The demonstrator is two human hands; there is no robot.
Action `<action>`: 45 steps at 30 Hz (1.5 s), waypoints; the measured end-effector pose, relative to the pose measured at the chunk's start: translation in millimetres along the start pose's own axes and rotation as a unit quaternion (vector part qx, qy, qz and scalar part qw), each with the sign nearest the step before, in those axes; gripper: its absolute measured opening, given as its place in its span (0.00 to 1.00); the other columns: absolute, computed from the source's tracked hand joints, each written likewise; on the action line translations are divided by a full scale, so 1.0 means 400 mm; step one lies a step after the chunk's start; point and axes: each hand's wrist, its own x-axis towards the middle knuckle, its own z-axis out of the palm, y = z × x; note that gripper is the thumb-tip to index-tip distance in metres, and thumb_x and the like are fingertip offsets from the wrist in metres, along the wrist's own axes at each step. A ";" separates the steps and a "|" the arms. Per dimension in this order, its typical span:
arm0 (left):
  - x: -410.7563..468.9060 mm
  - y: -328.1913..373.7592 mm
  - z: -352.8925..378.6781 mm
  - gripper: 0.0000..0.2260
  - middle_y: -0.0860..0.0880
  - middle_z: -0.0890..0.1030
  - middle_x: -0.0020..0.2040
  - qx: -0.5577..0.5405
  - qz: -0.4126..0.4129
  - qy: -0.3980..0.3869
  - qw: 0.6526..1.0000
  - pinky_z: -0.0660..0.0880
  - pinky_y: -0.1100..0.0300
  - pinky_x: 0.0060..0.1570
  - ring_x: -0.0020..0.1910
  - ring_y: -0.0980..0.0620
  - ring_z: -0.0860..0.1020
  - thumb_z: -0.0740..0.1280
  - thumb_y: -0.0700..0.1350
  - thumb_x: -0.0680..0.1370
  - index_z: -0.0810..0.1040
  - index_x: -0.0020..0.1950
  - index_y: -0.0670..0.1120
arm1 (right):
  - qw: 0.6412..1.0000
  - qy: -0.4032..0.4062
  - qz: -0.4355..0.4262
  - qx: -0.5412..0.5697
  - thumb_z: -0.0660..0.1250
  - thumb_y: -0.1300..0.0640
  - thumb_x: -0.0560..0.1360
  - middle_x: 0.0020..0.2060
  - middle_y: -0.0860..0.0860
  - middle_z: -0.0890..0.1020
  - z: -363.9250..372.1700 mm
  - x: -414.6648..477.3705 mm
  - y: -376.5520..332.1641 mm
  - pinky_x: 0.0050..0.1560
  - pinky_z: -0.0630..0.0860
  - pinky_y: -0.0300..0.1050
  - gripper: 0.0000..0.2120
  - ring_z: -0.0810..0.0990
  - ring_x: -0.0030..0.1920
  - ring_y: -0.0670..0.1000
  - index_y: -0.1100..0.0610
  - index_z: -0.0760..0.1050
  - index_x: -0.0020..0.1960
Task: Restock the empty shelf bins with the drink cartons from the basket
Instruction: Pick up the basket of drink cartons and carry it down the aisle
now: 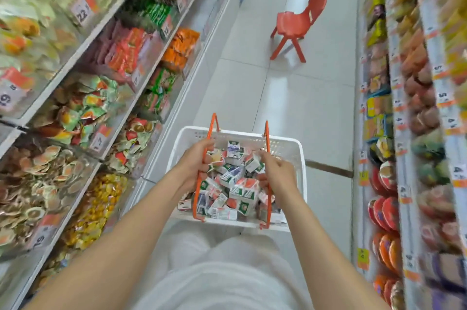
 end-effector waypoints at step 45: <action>2.117 2.063 0.549 0.06 0.51 0.75 0.27 -0.264 -0.065 0.179 0.945 0.62 0.55 0.33 0.30 0.51 0.66 0.60 0.40 0.83 0.73 0.46 0.46 | 0.884 -0.142 -0.191 -0.401 0.68 0.42 0.76 0.31 0.56 0.84 0.312 2.556 -2.181 0.37 0.77 0.46 0.21 0.82 0.33 0.55 0.61 0.83 0.41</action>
